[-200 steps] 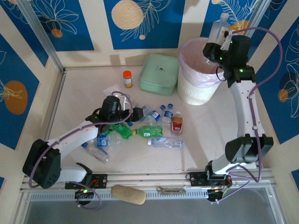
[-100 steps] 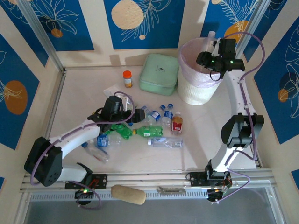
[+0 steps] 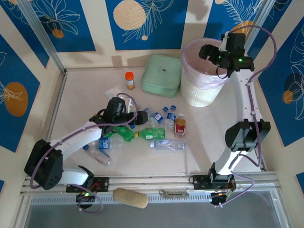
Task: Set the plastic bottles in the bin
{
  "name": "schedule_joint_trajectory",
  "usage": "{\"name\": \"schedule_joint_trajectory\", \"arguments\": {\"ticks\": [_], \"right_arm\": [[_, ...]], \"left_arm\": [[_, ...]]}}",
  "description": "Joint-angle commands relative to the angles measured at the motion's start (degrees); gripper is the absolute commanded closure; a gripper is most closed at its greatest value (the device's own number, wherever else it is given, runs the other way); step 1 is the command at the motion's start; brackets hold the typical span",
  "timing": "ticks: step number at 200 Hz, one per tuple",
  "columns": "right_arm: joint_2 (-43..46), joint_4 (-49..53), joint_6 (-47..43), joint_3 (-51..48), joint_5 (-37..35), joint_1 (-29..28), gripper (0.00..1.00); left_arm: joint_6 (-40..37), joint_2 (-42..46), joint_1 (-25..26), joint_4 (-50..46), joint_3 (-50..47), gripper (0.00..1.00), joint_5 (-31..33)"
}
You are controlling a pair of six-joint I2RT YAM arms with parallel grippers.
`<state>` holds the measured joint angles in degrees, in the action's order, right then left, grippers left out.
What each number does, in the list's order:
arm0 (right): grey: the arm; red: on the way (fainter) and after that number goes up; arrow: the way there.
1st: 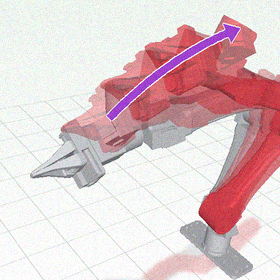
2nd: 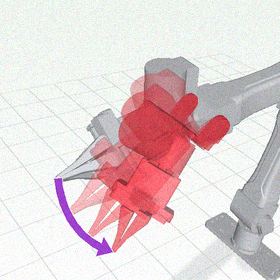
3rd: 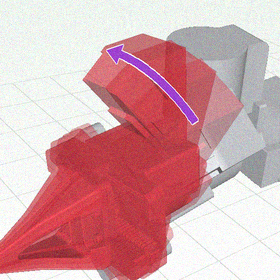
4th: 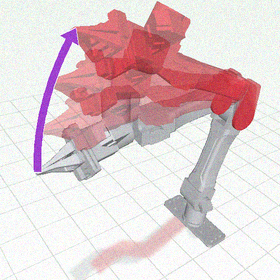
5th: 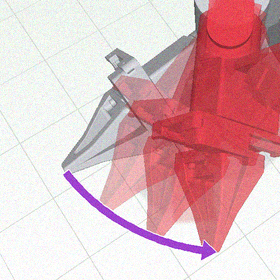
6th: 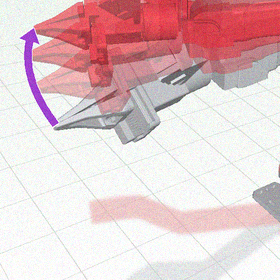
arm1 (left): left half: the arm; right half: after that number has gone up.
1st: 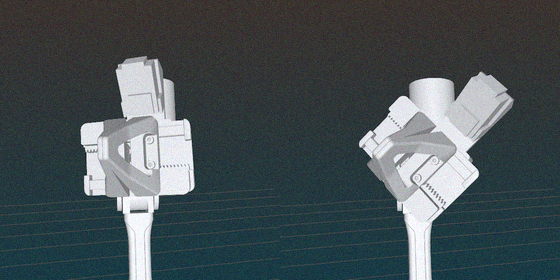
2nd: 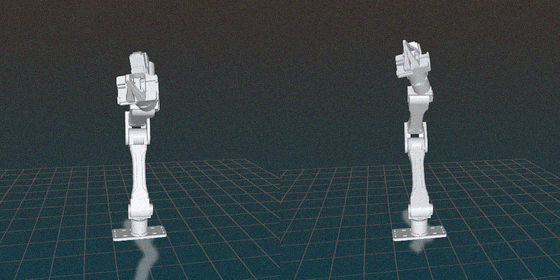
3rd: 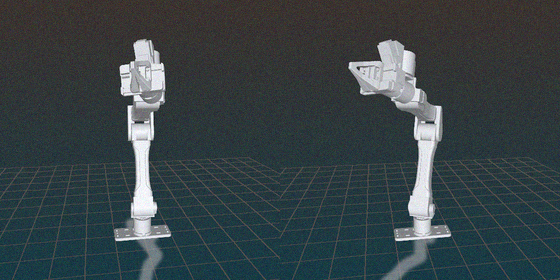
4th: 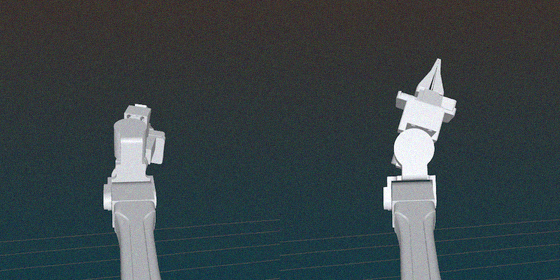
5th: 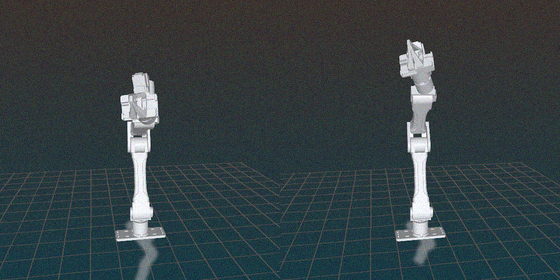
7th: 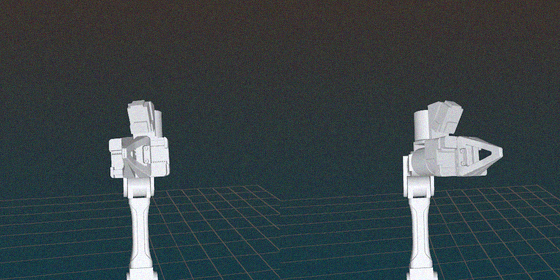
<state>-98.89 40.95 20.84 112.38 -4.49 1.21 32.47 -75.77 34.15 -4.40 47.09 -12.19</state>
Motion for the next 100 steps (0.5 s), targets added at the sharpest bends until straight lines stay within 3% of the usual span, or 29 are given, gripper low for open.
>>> {"name": "schedule_joint_trajectory", "arguments": {"ticks": [1, 38, 100], "right_arm": [[6.94, -0.36, -0.36, -2.29, 0.26, -1.39, 0.10], [17.33, -5.73, 2.31, -15.42, 2.67, -5.51, 0.00], [26.48, -12.98, 6.81, -35.74, 2.97, -17.37, 0.01]], "left_arm": [[0.69, 3.83, 0.63, -1.96, -0.01, 0.00, 4.26], [3.12, 10.73, 0.65, -10.21, -0.57, 0.00, 15.10], [4.81, 20.43, 0.46, -34.07, 0.72, 0.00, 30.20]]}}
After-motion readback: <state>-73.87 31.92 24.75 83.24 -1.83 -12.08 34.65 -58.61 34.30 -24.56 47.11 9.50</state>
